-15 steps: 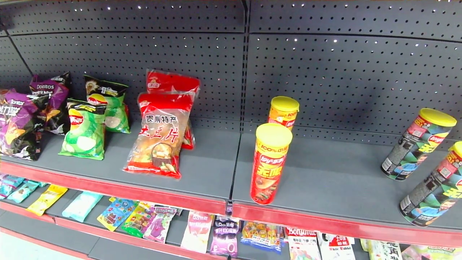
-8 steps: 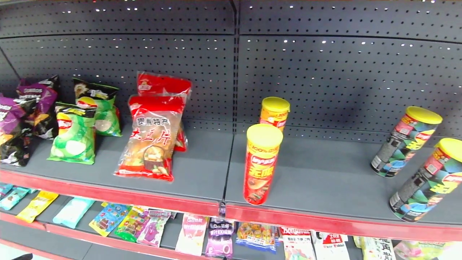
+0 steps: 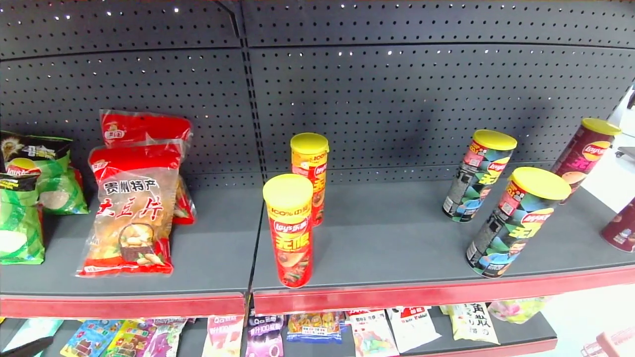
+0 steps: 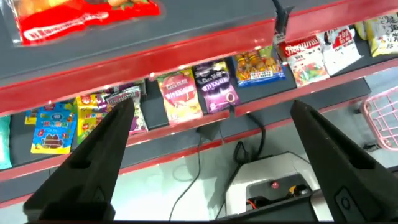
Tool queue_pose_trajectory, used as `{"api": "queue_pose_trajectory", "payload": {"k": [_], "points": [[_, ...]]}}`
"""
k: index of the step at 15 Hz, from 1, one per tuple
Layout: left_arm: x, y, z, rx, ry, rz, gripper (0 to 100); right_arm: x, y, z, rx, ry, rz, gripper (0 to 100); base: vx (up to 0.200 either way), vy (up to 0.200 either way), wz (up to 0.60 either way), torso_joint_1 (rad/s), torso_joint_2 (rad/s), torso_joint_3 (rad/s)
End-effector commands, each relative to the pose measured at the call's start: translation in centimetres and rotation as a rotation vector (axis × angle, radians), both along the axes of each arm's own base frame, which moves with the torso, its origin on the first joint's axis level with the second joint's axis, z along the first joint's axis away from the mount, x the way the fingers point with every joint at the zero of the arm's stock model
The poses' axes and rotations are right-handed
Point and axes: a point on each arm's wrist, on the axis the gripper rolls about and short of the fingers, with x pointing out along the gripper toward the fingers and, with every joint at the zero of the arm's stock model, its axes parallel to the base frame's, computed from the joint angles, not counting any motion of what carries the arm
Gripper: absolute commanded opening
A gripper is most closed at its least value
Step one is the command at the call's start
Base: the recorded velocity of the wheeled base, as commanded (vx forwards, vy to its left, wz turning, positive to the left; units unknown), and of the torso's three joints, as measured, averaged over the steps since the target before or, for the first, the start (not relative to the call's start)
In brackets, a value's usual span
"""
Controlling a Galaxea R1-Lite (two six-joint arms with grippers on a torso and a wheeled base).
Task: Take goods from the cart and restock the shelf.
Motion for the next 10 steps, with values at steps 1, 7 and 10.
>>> {"api": "queue_pose_trajectory", "payload": {"k": [1, 7, 10], "points": [[3.1, -0.6, 0.4, 0.001, 0.042, -0.043, 100, -1.0, -0.3, -1.6, 0.056, -0.078, 0.003, 100, 0.0, 0.0, 0.0, 0.0, 0.0, 0.0], [12.5, -3.9, -0.5, -0.017, 0.025, -0.018, 100, -2.4, -0.8, -4.1, 0.106, -0.216, -0.03, 100, 0.0, 0.0, 0.0, 0.0, 0.0, 0.0], [15.4, -6.9, -0.1, -0.092, 0.0, 0.035, 100, -2.6, -0.8, -4.2, 0.11, -0.23, -0.022, 100, 0.0, 0.0, 0.0, 0.0, 0.0, 0.0]]}}
